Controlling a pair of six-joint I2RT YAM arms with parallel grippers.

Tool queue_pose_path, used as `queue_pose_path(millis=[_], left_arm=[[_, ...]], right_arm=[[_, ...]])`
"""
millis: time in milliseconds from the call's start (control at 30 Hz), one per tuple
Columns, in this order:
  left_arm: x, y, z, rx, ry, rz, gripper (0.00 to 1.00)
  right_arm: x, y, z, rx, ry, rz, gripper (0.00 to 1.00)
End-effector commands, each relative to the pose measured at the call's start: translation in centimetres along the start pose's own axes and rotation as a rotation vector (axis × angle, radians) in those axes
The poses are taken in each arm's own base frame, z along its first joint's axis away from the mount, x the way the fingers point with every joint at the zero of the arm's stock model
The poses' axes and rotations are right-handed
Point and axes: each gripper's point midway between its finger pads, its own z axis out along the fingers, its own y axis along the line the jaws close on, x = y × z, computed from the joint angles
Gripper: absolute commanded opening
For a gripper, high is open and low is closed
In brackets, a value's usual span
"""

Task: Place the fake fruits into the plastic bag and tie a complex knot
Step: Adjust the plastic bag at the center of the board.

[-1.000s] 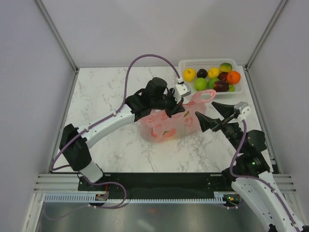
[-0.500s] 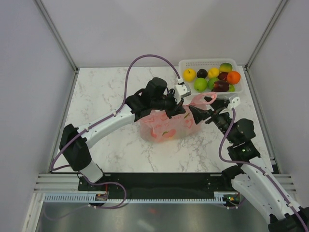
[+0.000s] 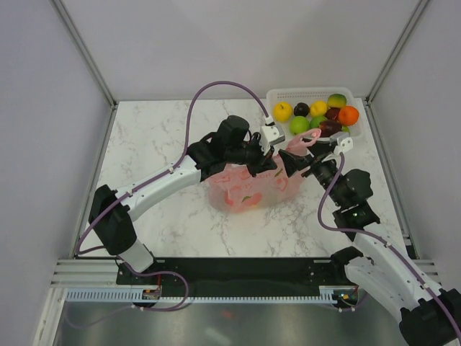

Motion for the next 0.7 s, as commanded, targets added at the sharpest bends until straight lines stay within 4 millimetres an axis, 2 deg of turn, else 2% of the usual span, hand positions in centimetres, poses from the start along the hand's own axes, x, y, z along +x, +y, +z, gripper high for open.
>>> queue_pose_path(millis=[0,200,400,467,567,600,667], left_arm=[[-3.2,-0.7,-1.5,0.012,-0.087,0.016,0.02],[-3.3,-0.4,-1.5,-0.011,-0.099,0.020,0.02],[-3.3,-0.3,-1.3,-0.019,-0.102,0.018,0.02],[-3.1,-0.1,-1.1,-0.027,-0.096,0.018,0.02],[-3.0,0.1,-1.0,-0.043,-0.092,0.016,0.04],[-3.1,0.3,-1.0,-0.051,-0.092,0.015,0.04],[-3.2,0.3,-1.0,-0.051,-0.095,0.015,0.07]], right_arm=[[-2.1,0.3,0.9,-0.012,-0.075,0.013,0.98],[-1.2,0.7,1.5,-0.037,-0.054,0.068,0.98],[-0.1,-0.7,2.2,0.044,-0.008,0.106,0.95],[0.9,-0.8,2.3,0.051,0.050,0.103,0.82],[1.2,-1.0,2.1,0.068,0.068,0.099,0.64],[1.5,-1.1,1.9,0.075,0.069,0.099,0.54],[1.9,-1.4,1.6,0.090,0.078,0.091,0.44]])
